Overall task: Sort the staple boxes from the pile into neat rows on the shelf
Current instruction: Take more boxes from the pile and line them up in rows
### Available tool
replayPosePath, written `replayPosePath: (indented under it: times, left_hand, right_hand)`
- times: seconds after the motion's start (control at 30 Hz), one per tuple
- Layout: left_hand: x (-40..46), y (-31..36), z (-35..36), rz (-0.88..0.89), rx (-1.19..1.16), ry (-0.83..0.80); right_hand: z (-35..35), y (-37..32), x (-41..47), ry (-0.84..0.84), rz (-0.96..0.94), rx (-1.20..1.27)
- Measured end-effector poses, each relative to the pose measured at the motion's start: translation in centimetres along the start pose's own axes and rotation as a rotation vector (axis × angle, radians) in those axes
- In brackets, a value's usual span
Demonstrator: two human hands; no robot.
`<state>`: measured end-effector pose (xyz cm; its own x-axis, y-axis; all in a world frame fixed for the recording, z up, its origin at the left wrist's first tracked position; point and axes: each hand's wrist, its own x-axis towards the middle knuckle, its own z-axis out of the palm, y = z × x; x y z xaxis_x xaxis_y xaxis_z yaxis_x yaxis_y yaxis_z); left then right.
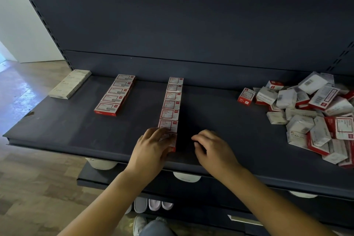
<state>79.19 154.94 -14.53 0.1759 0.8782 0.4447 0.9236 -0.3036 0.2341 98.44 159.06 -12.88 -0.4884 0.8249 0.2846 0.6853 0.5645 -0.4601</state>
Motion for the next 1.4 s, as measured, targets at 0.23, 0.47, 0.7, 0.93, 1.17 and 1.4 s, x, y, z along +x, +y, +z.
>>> replayPosePath:
  times: [0.23, 0.47, 0.7, 0.93, 1.17, 1.4]
  left_hand:
    - [2.8, 3.1, -0.7, 0.071, -0.057, -0.031]
    - [10.3, 8.1, 0.8, 0.149, -0.111, -0.093]
    - [16.1, 7.4, 3.4, 0.102, 0.056, -0.389]
    - [17.8, 6.7, 4.6, 0.129, 0.141, -0.462]
    - [18.9, 7.1, 5.5, 0.132, 0.184, -0.454]
    - [18.0, 7.1, 5.9, 0.115, 0.177, -0.454]
  right_hand:
    - [-1.6, 2.0, 0.2, 0.116, -0.004, 0.022]
    - [-4.9, 7.5, 3.4, 0.186, 0.167, -0.053]
    - [-9.0, 12.4, 8.9, 0.055, 0.322, -0.07]
    - [-10.0, 15.3, 11.7, -0.247, 0.432, -0.236]
    - [-9.8, 17.4, 11.7, -0.434, 0.314, -0.425]
    - [-9.6, 17.7, 11.5, -0.338, 0.247, -0.449]
